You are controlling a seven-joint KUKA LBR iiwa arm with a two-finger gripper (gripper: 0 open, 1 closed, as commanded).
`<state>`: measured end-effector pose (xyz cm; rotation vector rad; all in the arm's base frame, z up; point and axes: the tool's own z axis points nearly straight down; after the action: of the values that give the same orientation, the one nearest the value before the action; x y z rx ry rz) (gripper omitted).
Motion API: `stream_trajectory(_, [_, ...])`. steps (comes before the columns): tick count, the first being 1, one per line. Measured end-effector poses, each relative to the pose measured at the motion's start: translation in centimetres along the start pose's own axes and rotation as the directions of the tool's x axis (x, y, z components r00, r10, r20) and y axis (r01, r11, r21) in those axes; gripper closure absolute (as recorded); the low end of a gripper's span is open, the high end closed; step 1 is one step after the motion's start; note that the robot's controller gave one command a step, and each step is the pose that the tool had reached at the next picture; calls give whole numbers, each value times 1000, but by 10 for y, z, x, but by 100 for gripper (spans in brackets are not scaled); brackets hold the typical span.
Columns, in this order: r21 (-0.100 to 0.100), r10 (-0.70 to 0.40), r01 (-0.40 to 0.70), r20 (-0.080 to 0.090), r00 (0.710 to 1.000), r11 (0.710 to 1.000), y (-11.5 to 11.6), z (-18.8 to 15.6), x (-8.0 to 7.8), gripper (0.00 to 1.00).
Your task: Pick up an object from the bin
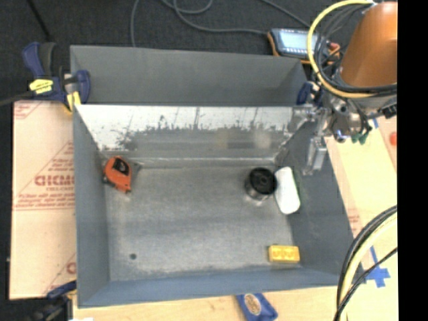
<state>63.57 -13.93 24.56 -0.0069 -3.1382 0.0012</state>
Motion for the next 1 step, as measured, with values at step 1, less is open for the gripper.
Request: stream_trajectory(1, [2,-2,2,9,1000,1000,0,-5,-1,0])
